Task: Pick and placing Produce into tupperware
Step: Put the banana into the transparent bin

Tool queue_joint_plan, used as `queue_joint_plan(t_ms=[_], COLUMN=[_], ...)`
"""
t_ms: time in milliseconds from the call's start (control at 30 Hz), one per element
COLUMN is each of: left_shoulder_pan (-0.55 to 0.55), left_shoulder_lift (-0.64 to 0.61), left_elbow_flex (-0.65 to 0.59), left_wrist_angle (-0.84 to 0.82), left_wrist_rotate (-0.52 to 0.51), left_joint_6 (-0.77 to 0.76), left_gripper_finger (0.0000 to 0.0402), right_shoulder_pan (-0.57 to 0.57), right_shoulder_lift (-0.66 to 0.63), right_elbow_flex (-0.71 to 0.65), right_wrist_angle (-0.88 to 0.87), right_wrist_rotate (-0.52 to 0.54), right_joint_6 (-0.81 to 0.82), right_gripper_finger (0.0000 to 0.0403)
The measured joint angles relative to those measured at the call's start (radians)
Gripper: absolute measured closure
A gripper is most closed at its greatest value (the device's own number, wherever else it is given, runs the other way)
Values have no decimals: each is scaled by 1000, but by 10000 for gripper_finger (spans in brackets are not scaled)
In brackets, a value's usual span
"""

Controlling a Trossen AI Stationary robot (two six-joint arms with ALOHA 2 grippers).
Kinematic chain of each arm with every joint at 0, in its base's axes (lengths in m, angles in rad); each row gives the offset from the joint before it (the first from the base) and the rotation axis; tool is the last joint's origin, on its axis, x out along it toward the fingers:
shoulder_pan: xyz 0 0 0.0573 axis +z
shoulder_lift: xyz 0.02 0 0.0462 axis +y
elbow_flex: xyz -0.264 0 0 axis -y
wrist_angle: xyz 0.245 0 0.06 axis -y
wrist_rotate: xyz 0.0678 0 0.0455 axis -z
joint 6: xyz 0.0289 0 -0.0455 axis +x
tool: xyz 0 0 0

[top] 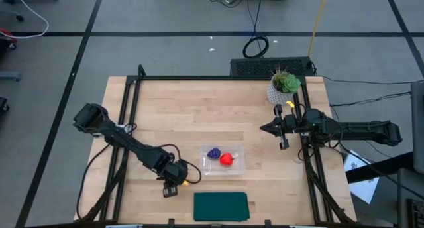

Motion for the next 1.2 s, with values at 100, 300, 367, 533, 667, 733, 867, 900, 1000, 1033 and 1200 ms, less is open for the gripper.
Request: queue_joint_plan(t_ms=[100, 300, 367, 533, 667, 733, 867, 900, 1000, 1033, 1200], left_shoulder_pan=[4, 24, 33, 50, 67, 75, 82, 82, 82, 82, 82], left_shoulder_lift=[-15, -14, -14, -14, -14, -14, -14, -14, -14, -14, -14], left_elbow_flex=[31, 98, 110, 142, 163, 170, 189, 194, 217, 226, 268], left_wrist_angle=[-52, -151, -162, -189, -227, -238, -287, -291, -314, -324, -377], left_wrist_rotate=[-12, -30, -35, -50, -62, -68, -72, -72, -79, -83, -114], left_joint_6=[22, 78, 96, 163, 185, 188, 199, 203, 217, 219, 244], left_gripper_finger=[238, 238, 238, 238, 238, 238, 238, 238, 238, 238, 238], right_shoulder_pan=[0, 0, 0, 0, 0, 0, 0, 0, 0, 0, 0], right_shoulder_lift=[0, 0, 0, 0, 0, 0, 0, 0, 0, 0, 0], right_elbow_flex=[0, 0, 0, 0, 0, 0, 0, 0, 0, 0, 0], right_wrist_angle=[3, 7, 6, 6, 6, 6, 6, 6, 6, 6, 6], right_wrist_rotate=[0, 0, 0, 0, 0, 0, 0, 0, 0, 0, 0], right_joint_6=[0, 0, 0, 0, 0, 0, 0, 0, 0, 0, 0], right_gripper_finger=[403, 403, 403, 403, 403, 403, 403, 403, 403, 403, 403])
